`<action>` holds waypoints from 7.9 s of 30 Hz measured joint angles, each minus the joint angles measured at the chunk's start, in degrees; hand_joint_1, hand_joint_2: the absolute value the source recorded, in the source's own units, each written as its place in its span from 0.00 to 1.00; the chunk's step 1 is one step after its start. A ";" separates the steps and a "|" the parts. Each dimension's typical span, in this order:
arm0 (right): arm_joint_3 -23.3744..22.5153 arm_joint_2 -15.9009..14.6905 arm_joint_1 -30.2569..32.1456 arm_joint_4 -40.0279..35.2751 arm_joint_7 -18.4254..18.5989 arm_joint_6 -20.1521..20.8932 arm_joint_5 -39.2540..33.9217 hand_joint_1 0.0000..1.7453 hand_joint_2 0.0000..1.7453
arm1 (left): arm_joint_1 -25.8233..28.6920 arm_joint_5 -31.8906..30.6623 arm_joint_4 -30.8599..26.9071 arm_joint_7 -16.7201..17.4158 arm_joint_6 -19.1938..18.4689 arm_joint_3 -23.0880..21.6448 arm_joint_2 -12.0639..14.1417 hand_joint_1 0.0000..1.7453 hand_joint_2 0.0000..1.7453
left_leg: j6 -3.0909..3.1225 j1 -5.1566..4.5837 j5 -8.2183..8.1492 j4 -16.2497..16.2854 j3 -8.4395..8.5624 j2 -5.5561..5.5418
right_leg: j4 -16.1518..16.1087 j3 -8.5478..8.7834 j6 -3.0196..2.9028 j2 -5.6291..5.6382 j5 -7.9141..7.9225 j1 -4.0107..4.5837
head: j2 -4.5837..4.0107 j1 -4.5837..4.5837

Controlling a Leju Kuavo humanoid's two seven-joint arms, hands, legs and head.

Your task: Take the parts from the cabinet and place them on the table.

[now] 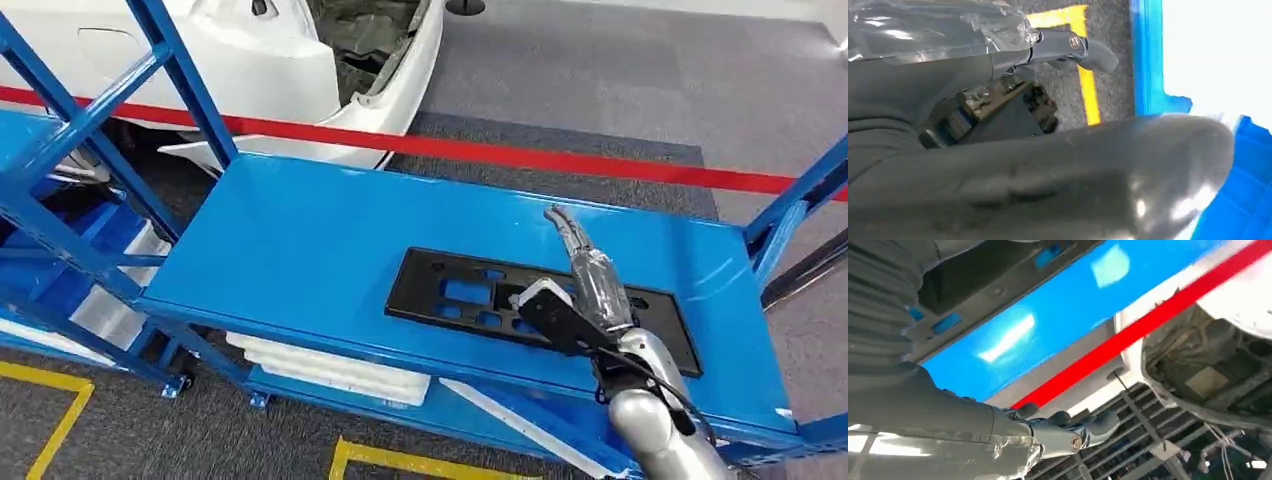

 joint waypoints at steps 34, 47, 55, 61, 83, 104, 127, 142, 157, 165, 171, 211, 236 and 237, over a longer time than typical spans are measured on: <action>17.90 -3.15 -8.61 4.50 3.02 18.56 -4.07 0.00 1.00 | -0.97 -1.01 -0.92 3.30 2.14 0.00 -0.28 0.00 0.00 | 0.27 0.24 -0.39 -0.91 0.83 -0.02 | -1.41 1.08 0.18 -0.06 -0.31 0.26 | 0.00 0.98; 19.98 -5.16 -9.75 5.09 8.53 17.29 -0.02 0.00 1.00 | -0.91 -0.44 -0.92 3.26 2.82 0.00 -0.28 0.00 0.00 | 0.24 0.24 -0.37 -0.97 0.87 -0.01 | -1.41 1.08 0.18 -0.05 -0.31 0.25 | 0.00 0.98; 20.48 -6.03 -9.75 5.40 9.99 17.73 1.79 0.00 1.00 | -0.91 -0.42 -0.92 3.47 2.84 0.00 -0.28 0.00 0.00 | 0.24 0.24 -0.37 -0.99 0.89 -0.01 | -1.41 1.08 0.18 -0.06 -0.31 0.26 | 0.00 0.96; 21.00 -6.45 -9.77 5.53 11.85 18.56 3.39 0.00 1.00 | -0.99 -0.46 -0.92 3.91 2.82 0.00 -0.31 0.00 0.00 | 0.23 0.24 -0.37 -1.01 0.90 -0.01 | -1.41 1.08 0.18 -0.06 -0.31 0.26 | 0.00 0.98; 23.28 -6.86 -10.17 7.45 17.68 20.20 11.67 0.00 1.00 | -1.02 0.22 -1.03 4.83 3.52 0.00 -0.46 0.00 0.00 | 0.21 0.24 -0.36 -1.02 0.90 -0.01 | -1.42 1.09 0.18 -0.05 -0.31 0.25 | 0.00 0.98; 23.58 -6.23 -11.18 11.65 21.95 19.96 26.95 0.00 1.00 | -0.96 1.53 -1.03 5.29 2.97 0.00 -0.46 0.00 0.00 | 0.21 0.24 -0.35 -1.02 0.96 -0.01 | -1.41 1.15 0.18 -0.06 -0.31 0.26 | 0.00 0.98; 21.62 -2.38 -11.41 22.75 15.28 0.35 36.48 0.00 1.00 | -1.17 1.22 -1.03 5.00 3.52 0.00 -0.46 0.00 0.00 | 0.20 0.23 -0.35 -1.04 1.16 -0.01 | -1.42 1.33 0.18 -0.06 -0.31 0.25 | 0.00 0.98; 20.76 -0.72 -11.09 27.32 15.85 -2.80 38.16 1.00 1.00 | -1.13 1.22 -1.03 4.85 4.52 0.00 -0.46 0.00 0.00 | 0.20 0.22 -0.34 -1.05 1.28 -0.01 | -1.43 1.46 0.18 -0.05 -0.31 0.24 | 0.00 0.98; 20.19 -0.28 -11.14 27.82 16.54 -6.23 39.95 1.00 1.00 | -1.14 1.33 -1.03 4.81 5.00 0.00 -0.46 0.00 0.00 | 0.20 0.23 -0.34 -1.04 1.30 -0.01 | -1.44 1.47 0.18 -0.04 -0.31 0.25 | 0.00 0.96; 18.12 -0.31 -9.28 18.34 18.16 -8.61 53.41 1.00 1.00 | -1.03 1.31 -1.03 4.61 5.59 0.00 -0.46 0.00 0.00 | 0.20 0.21 -0.35 -1.04 1.29 0.02 | -1.44 1.43 0.18 -0.03 -0.31 0.23 | 0.00 0.98; 16.85 -0.31 -8.51 11.08 17.55 -9.09 55.32 1.00 1.00 | -1.07 1.11 -1.03 4.63 5.72 0.00 -0.46 0.00 0.00 | 0.20 0.23 -0.35 -1.05 1.29 0.02 | -1.44 1.43 0.18 -0.03 -0.31 0.24 | 0.00 0.96; 22.51 -6.32 -14.38 -10.82 21.20 2.19 55.58 1.00 1.00 | -1.38 0.02 -1.05 4.79 4.72 0.00 -0.59 0.00 0.00 | 0.20 0.21 -0.35 -1.06 1.30 0.03 | -1.43 1.46 0.18 -0.04 -0.31 0.24 | 0.00 0.96; 44.46 -6.25 -29.67 -19.17 15.08 20.78 55.56 1.00 1.00 | -2.07 -0.61 -1.05 2.75 3.02 0.00 -0.66 0.00 1.00 | 0.10 0.26 -0.29 -1.10 1.31 -0.01 | -1.42 1.46 0.16 -0.06 -0.32 0.27 | 0.00 0.94; 44.59 -6.08 -29.58 -19.17 14.91 21.01 55.56 1.00 1.00 | -2.03 -0.63 -1.05 2.51 2.91 0.00 -0.66 0.00 1.00 | 0.10 0.26 -0.29 -1.10 1.31 0.00 | -1.42 1.46 0.17 -0.06 -0.32 0.27 | 0.00 0.92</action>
